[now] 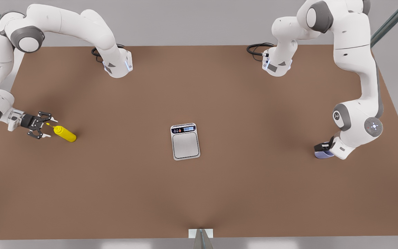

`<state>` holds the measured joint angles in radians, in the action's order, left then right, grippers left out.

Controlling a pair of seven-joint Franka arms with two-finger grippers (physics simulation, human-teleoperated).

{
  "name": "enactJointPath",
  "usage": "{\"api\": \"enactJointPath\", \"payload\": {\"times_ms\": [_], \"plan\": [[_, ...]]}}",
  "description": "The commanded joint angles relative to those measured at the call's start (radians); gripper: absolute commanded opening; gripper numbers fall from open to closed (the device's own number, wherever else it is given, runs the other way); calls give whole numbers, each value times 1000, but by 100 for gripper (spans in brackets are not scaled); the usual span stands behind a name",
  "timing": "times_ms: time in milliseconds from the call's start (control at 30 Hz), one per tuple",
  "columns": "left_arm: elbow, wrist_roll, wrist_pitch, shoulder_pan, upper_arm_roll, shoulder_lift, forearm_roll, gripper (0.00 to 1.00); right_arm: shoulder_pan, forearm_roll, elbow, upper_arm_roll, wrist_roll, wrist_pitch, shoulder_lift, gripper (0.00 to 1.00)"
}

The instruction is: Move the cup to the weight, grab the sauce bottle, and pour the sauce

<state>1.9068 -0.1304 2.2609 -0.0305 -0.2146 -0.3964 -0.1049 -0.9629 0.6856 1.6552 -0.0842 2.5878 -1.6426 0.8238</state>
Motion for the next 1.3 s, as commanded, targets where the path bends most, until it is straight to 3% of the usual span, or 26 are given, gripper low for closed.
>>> {"api": "enactJointPath", "payload": {"times_ms": [0, 67, 133, 600, 633, 667, 767, 800, 900, 1100, 1267], "plan": [[0, 0, 2, -2, 0, -2, -1, 100, 4, 0, 0, 0, 0, 0, 0, 100], [0, 2, 5, -2, 0, -9, -1, 100, 7, -1, 3, 0, 3, 0, 14, 100], [0, 2, 8, -2, 0, -21, -2, 90, 9, -3, 6, 0, 5, 0, 14, 100], [17, 2, 65, 0, -8, -101, -2, 88, 73, 2, 5, -5, 2, 4, 25, 100], [17, 2, 66, 0, -8, -102, -2, 82, 79, 2, 3, -5, 2, 3, 25, 100], [17, 0, 72, 0, -8, -104, -2, 65, 82, 2, 3, -5, 2, 3, 25, 100], [17, -3, 74, 0, -8, -104, -2, 50, 90, 8, 3, -5, 2, 4, 25, 100], [17, -3, 77, 0, -8, -104, -2, 39, 90, 8, 3, -5, 2, 4, 25, 100], [17, -14, 83, 0, -8, -111, -2, 37, 102, 9, 3, -5, 2, 6, 29, 100], [17, -14, 88, 0, -8, -117, -2, 21, 124, 22, 5, -14, 0, 21, 31, 100], [15, -17, 88, 0, -9, -117, 1, 21, 122, 22, 3, -29, -3, 27, 37, 100]]}}
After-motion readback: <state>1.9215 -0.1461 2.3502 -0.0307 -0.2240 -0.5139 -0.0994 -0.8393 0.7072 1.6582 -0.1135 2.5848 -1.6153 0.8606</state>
